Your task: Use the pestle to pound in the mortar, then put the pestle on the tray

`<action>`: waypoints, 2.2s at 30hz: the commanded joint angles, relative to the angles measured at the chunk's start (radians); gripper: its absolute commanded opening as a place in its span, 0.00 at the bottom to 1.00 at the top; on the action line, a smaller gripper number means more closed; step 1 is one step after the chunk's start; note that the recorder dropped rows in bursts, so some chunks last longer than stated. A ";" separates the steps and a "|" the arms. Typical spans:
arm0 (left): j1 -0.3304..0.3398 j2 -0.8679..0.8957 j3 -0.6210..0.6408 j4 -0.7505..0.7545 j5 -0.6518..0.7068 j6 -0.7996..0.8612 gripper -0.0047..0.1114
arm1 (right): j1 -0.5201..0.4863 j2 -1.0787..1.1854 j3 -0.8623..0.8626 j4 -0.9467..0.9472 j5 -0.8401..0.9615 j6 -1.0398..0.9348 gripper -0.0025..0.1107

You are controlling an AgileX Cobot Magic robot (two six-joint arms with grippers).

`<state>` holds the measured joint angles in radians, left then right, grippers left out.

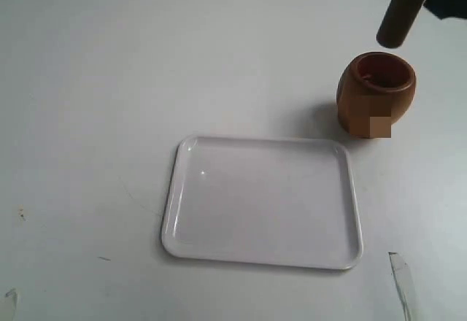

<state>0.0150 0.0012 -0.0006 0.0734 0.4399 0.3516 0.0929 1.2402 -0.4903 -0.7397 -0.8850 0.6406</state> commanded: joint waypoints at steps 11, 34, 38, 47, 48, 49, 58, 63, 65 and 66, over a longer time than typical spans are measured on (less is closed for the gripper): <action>-0.008 -0.001 0.001 -0.007 -0.003 -0.008 0.04 | -0.003 0.367 0.109 0.332 -0.336 -0.356 0.02; -0.008 -0.001 0.001 -0.007 -0.003 -0.008 0.04 | -0.001 0.172 0.010 0.312 -0.296 -0.371 0.02; -0.008 -0.001 0.001 -0.007 -0.003 -0.008 0.04 | -0.001 0.265 0.010 0.263 -0.258 -0.334 0.02; -0.008 -0.001 0.001 -0.007 -0.003 -0.008 0.04 | -0.001 0.625 0.046 0.222 -0.336 -0.384 0.02; -0.008 -0.001 0.001 -0.007 -0.003 -0.008 0.04 | -0.001 0.597 0.046 0.245 -0.336 -0.391 0.02; -0.008 -0.001 0.001 -0.007 -0.003 -0.008 0.04 | -0.001 0.572 0.046 0.253 -0.336 -0.394 0.02; -0.008 -0.001 0.001 -0.007 -0.003 -0.008 0.04 | -0.001 0.113 0.046 0.280 -0.336 -0.349 0.02; -0.008 -0.001 0.001 -0.007 -0.003 -0.008 0.04 | -0.001 0.073 0.046 0.291 -0.303 -0.345 0.02; -0.008 -0.001 0.001 -0.007 -0.003 -0.008 0.04 | -0.001 0.119 0.046 0.273 -0.303 -0.345 0.02; -0.008 -0.001 0.001 -0.007 -0.003 -0.008 0.04 | -0.001 0.154 0.046 0.264 -0.303 -0.345 0.02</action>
<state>0.0150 0.0012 -0.0006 0.0734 0.4399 0.3516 0.0929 1.3294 -0.4479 -0.4542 -1.2075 0.2903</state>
